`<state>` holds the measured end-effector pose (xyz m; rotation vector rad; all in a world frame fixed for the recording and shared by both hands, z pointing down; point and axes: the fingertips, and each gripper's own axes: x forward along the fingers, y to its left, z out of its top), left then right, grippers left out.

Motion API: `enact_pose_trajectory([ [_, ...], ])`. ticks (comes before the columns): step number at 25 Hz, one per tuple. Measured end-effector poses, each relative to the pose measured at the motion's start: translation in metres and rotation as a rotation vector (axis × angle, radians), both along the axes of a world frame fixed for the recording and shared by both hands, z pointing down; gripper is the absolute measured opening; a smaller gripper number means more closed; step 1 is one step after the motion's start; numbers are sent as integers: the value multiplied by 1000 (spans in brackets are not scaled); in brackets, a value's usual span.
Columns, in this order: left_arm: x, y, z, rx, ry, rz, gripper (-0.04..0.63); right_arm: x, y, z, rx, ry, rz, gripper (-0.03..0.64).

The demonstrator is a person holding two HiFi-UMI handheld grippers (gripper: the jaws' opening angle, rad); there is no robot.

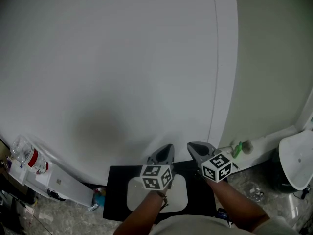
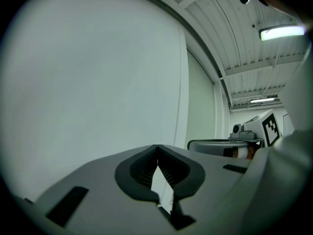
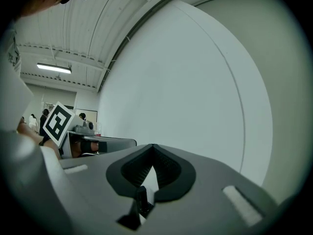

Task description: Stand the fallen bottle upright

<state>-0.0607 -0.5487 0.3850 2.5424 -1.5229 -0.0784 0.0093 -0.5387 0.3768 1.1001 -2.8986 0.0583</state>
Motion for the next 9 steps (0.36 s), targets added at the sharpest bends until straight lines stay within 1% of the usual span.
enact_pose_trajectory([
  [3, 0, -2, 2, -6, 3, 2, 8, 0, -1, 1, 2, 5, 5, 2],
  [9, 4, -6, 2, 8, 2, 5, 7, 3, -4, 3, 20, 15, 16, 0],
])
